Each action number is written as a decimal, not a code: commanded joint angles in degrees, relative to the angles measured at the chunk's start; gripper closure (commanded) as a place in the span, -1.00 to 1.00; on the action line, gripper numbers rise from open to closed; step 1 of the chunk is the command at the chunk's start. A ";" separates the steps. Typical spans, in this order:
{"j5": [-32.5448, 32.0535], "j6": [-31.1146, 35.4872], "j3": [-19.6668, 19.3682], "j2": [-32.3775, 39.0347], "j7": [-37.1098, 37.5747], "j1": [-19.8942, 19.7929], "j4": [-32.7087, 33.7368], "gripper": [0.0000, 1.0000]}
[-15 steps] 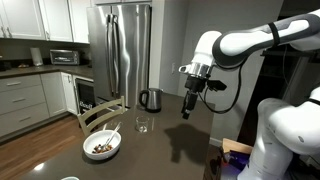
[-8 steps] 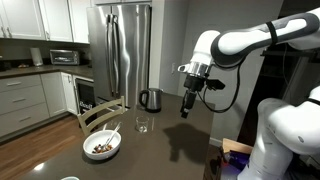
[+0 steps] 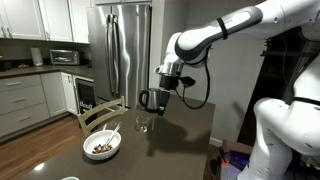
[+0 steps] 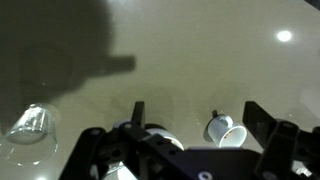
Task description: Use the spoon to scoop some cereal from the bowl into the glass
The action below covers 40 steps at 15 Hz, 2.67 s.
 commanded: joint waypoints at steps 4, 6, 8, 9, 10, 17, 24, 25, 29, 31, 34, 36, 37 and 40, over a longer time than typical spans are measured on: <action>13.23 -2.52 -5.67 25.33 -12.70 3.86 22.78 -1.00; 17.91 -1.69 3.08 31.99 -13.75 -5.74 28.51 -1.00; 19.84 0.13 7.57 36.63 -11.87 -10.01 32.42 -1.00; 19.75 0.75 9.93 38.79 -10.96 -12.16 34.21 -1.00; 19.40 1.08 11.92 40.96 -10.27 -14.00 36.14 -1.00; 15.58 -0.56 19.05 50.26 -8.68 -21.45 46.51 -1.00; 15.47 1.03 21.29 49.47 -9.34 -23.15 44.60 -1.00; 15.42 0.96 21.36 49.24 -9.61 -23.50 44.78 -1.00; 13.87 2.40 20.49 48.76 -8.59 -24.22 44.93 -1.00; 13.78 3.09 20.74 49.18 -8.42 -25.11 44.74 -1.00; 15.53 3.00 21.71 50.57 -9.22 -26.40 44.86 -1.00; 17.30 2.48 22.69 51.66 -9.76 -27.36 45.10 -1.00; 18.50 2.23 23.27 52.25 -9.91 -27.86 45.18 -1.00; 21.78 2.27 24.32 53.86 -10.43 -28.74 45.09 -1.00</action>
